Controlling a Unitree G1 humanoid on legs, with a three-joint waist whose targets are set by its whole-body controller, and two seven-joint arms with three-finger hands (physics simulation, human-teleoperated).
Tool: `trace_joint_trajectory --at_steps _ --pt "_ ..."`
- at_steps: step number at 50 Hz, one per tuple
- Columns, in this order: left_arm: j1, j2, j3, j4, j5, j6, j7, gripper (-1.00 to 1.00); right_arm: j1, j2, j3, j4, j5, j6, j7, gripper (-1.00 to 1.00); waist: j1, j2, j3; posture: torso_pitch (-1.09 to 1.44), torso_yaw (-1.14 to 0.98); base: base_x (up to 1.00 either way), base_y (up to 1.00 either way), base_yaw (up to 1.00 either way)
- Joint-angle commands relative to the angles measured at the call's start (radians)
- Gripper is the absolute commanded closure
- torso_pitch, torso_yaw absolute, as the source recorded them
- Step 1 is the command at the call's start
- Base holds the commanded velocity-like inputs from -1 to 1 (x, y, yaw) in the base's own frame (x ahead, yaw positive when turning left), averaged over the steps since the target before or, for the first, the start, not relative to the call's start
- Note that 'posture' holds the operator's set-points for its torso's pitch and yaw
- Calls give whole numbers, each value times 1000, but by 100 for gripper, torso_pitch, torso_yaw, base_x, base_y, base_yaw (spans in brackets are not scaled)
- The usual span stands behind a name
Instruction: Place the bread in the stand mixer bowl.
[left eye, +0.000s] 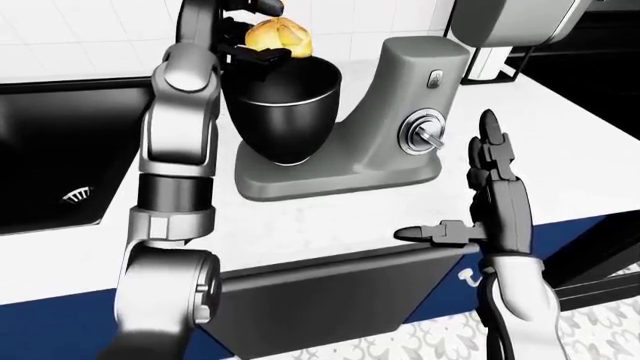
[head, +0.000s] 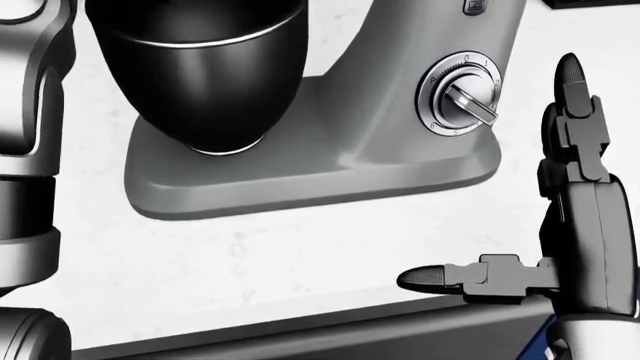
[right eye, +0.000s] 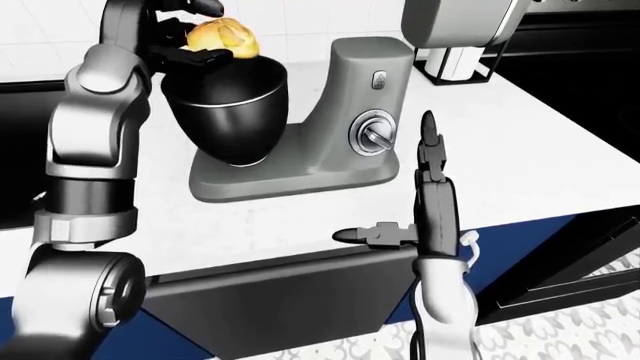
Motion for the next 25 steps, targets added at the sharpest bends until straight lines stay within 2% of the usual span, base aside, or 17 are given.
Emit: trace_joint_trajectory --at_steps 1,6,25 --pt "-40 10 7 -32 1 -30 7 24 -18 -4 -2 -39 -3 -26 -5 -100 0 1 -25 0 0 0 0 0" --pt "-39 13 9 -43 -1 -23 6 25 -19 -4 -4 -35 -1 -28 -4 -100 0 1 -26 0 0 0 0 0" --pt "23 26 16 -253 -13 102 -26 25 -19 -3 1 -30 -5 -29 -6 -100 -1 3 -22 0 0 0 0 0"
